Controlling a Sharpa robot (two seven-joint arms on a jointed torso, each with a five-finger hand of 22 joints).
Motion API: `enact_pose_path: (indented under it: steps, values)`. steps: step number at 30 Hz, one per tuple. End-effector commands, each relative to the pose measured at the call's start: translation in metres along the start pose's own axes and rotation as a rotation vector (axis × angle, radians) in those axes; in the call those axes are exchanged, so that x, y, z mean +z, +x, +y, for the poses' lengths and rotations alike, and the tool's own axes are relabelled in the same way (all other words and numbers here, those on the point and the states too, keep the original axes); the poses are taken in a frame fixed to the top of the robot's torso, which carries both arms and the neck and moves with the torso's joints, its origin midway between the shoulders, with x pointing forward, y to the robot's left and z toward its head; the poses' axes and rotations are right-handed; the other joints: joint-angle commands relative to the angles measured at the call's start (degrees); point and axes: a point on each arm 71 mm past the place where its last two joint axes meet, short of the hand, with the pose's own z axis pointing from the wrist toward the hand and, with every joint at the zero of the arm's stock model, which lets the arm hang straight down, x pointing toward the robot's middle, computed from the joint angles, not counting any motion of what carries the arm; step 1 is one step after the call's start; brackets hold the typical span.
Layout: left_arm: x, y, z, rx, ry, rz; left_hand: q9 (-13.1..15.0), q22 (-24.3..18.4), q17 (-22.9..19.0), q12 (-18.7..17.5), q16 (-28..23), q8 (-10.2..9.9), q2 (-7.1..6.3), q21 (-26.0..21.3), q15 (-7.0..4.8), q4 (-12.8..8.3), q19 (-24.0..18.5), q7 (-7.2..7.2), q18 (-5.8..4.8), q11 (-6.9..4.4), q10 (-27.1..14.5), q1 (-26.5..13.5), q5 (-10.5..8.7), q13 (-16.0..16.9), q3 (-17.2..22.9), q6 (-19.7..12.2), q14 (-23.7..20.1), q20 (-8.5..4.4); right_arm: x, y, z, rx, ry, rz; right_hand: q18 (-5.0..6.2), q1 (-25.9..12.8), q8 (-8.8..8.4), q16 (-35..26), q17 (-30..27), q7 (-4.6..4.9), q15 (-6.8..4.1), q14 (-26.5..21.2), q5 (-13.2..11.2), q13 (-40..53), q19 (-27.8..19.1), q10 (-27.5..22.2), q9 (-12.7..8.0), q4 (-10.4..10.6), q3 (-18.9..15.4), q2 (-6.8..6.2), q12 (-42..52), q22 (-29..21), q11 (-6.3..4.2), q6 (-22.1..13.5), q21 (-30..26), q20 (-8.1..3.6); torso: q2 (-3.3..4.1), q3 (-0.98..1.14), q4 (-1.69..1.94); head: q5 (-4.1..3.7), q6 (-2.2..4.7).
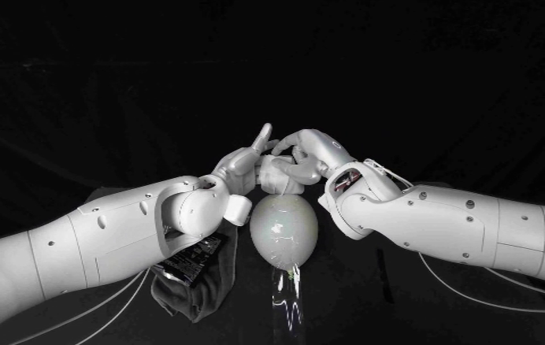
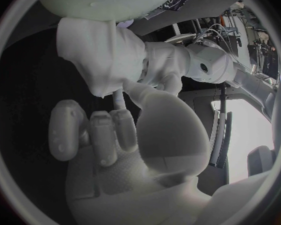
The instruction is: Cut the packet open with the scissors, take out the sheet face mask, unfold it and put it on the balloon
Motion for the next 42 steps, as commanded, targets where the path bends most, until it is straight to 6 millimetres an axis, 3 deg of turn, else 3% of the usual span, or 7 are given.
enact_pose_path:
  steps: [1, 25, 35, 37, 38, 39, 42]
  values:
    - [0.0007, 0.0047, -0.0024, 0.001, 0.018, 0.032, 0.1, 0.1, 0.0, 0.0, 0.2, 0.3, 0.15, 0.2, -0.01, 0.0, 0.4, 4.43, -0.55, 0.00, 0.2, -0.5, -0.22, 0.1, -0.3, 0.5, 0.6, 0.10, 0.0004, -0.0007, 0.0008, -0.002, -0.013, -0.009, 0.63, 1.1, -0.10, 0.4, 15.1, 0.03, 0.20, 6.2, -0.3, 12.4, 0.3, 3.9, 0.2, -0.3, 0.5, 0.06, 0.4, 10.8, 0.01, 0.8, 0.7, -0.08, 0.00, 0.01, 0.00, 0.00, 0.00]
    - [0.0009, 0.0060, -0.0019, -0.003, 0.012, 0.042, 0.2, 0.1, 0.0, 0.0, 0.2, 0.5, 0.18, 0.3, -0.05, 0.0, 0.7, 5.20, -0.47, -0.04, 0.5, -0.3, -0.21, 0.1, -0.2, 0.8, 0.8, 0.10, 0.0017, -0.0015, 0.0045, -0.006, -0.048, -0.039, 0.19, 5.1, 4.99, 0.4, 15.1, -2.44, -1.57, 6.2, -0.3, 13.7, 1.5, 5.0, 3.6, -4.1, 0.5, 2.30, 2.5, 11.5, -2.12, 6.4, 2.9, -1.58, 0.00, 0.01, 0.03, -0.13, -0.07]
    - [0.0003, 0.0056, -0.0014, -0.023, 0.002, 0.051, 0.4, 0.1, 0.0, 0.0, 0.2, 0.8, 0.21, 0.4, -0.08, -0.1, 0.7, 6.07, -0.40, -0.05, 0.3, 0.1, -0.20, 0.0, 0.2, 1.4, 0.9, 0.11, 0.0018, -0.0036, 0.0042, -0.005, -0.058, -0.065, 0.08, 4.9, 6.05, 0.4, 15.1, -2.68, -1.84, 6.2, -0.4, 13.9, 1.7, 5.1, 4.6, -4.1, 1.0, 2.90, 2.8, 11.6, -2.37, 6.0, 3.4, -1.88, 0.02, 0.02, 0.02, -0.17, -0.03]
    - [0.0000, 0.0055, -0.0013, -0.027, -0.001, 0.055, 0.8, 0.0, 0.0, -0.2, 0.2, 1.4, 0.22, 0.4, -0.05, 0.0, 0.6, 7.64, -0.39, -0.02, -0.6, 0.4, -0.19, 0.0, 0.5, 2.7, 0.7, 0.12, 0.0017, -0.0040, 0.0036, -0.005, -0.056, -0.066, 0.06, 4.7, 6.31, 0.4, 15.1, -2.75, -1.90, 6.2, -0.4, 13.9, 1.7, 5.1, 4.9, -3.9, 1.2, 3.27, 2.8, 11.6, -2.43, 5.8, 3.4, -1.96, 0.01, 0.03, 0.01, -0.20, -0.02]
    - [-0.0002, 0.0053, -0.0013, -0.029, -0.003, 0.058, 1.7, 0.0, -0.1, -0.2, 0.1, 3.0, 0.21, 0.3, -0.28, 0.0, 0.5, 9.50, -0.33, -0.13, -1.0, 0.5, -0.19, -0.1, 0.8, 6.2, 0.5, 0.08, 0.0016, -0.0041, 0.0032, -0.005, -0.055, -0.066, 0.05, 4.6, 6.45, 0.4, 15.1, -2.79, -1.94, 6.2, -0.4, 13.9, 1.7, 5.1, 5.1, -3.8, 1.4, 3.50, 2.7, 11.7, -2.47, 5.6, 3.5, -2.01, 0.01, 0.03, 0.02, -0.23, -0.03]
    - [-0.0004, 0.0052, -0.0013, -0.030, -0.004, 0.060, 3.0, 0.0, -0.1, -0.2, 0.0, 5.1, 0.20, 0.3, -0.20, 0.0, 0.5, 9.60, -0.31, -0.38, -1.4, 0.6, -0.18, -0.1, 1.1, 10.8, 0.0, 0.13, 0.0016, -0.0043, 0.0027, -0.006, -0.053, -0.066, 0.05, 4.6, 6.51, 0.4, 15.1, -2.81, -1.96, 6.2, -0.4, 13.9, 1.7, 5.2, 5.1, -3.8, 1.5, 3.57, 2.8, 11.7, -2.49, 5.6, 3.5, -2.03, 0.00, 0.03, 0.03, -0.24, -0.05]
    - [-0.0009, 0.0047, -0.0013, -0.035, -0.007, 0.066, 3.2, 0.0, -0.2, -0.2, 0.0, 5.6, 0.19, 0.3, -0.18, 0.0, 0.4, 9.63, -0.31, -0.37, -1.5, 0.6, -0.23, -0.1, 1.2, 11.8, 0.0, 0.13, 0.0013, -0.0048, 0.0013, -0.005, -0.046, -0.064, 0.02, 4.5, 6.67, 0.4, 15.1, -2.84, -1.99, 6.2, -0.4, 13.9, 1.8, 5.2, 5.3, -3.8, 1.6, 3.70, 2.8, 11.7, -2.52, 5.5, 3.6, -2.07, -0.02, 0.03, 0.04, -0.25, -0.03]
